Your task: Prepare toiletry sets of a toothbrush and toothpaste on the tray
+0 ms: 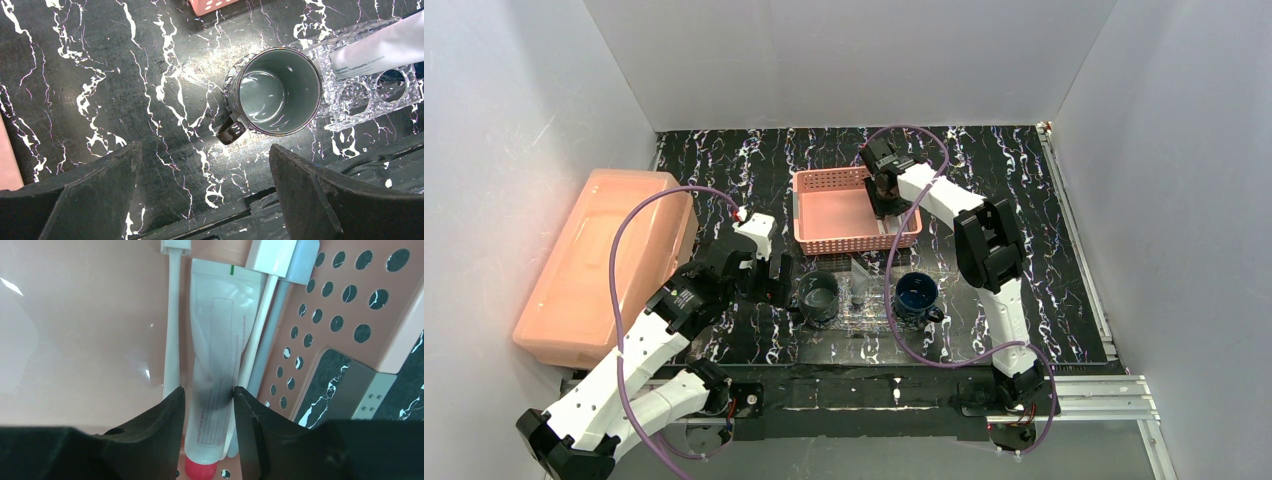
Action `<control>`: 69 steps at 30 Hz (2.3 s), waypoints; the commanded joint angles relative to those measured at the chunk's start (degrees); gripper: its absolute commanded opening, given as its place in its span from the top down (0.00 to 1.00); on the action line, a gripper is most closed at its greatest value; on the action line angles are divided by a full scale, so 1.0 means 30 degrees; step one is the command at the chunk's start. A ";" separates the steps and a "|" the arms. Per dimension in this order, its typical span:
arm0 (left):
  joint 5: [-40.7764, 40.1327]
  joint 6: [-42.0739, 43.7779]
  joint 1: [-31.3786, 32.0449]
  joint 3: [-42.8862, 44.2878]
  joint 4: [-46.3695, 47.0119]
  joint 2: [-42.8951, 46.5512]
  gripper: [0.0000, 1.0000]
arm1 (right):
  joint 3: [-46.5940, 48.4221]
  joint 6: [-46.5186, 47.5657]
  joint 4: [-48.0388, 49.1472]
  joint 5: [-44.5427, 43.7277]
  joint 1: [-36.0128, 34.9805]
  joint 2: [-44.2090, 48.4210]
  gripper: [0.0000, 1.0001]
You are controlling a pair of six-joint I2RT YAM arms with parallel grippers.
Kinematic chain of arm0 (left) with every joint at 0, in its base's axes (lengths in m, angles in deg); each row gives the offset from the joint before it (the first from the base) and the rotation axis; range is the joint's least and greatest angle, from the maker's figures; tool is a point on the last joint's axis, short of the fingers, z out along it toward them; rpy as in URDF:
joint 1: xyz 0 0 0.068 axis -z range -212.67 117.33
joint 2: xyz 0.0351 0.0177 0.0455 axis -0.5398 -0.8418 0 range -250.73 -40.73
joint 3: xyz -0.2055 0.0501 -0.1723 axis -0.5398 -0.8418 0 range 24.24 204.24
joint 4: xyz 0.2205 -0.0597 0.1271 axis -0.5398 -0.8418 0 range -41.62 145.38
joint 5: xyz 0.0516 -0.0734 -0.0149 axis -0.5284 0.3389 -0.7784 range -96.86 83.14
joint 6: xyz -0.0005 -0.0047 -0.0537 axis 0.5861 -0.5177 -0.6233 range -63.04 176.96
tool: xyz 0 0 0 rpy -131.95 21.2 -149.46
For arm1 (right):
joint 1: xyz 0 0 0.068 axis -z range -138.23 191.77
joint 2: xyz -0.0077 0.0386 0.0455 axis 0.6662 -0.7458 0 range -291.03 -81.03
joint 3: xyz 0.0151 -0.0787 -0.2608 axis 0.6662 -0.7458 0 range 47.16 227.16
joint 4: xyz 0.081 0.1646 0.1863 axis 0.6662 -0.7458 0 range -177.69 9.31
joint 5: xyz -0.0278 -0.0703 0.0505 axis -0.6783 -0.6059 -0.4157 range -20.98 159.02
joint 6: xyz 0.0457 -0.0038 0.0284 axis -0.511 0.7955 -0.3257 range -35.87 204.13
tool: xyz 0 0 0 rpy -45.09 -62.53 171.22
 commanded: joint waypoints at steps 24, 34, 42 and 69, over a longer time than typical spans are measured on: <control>-0.0564 0.0190 -0.0074 0.0081 -0.0168 0.0223 0.02 | -0.0230 -0.0400 0.0879 0.0376 0.0054 0.1308 0.94; -0.0652 0.0132 -0.0083 0.0091 -0.0168 0.0208 0.02 | -0.0482 -0.0935 0.1896 0.0118 0.0054 0.3849 0.96; -0.0789 0.0059 -0.0070 0.0078 -0.0168 0.0251 0.02 | -0.2364 -0.1047 0.3499 0.1228 0.0054 0.6417 0.96; 0.5389 -0.3205 -0.0070 0.3356 -0.0099 0.0000 0.02 | -1.1670 -0.6119 1.2083 0.9572 -0.0853 1.8202 0.96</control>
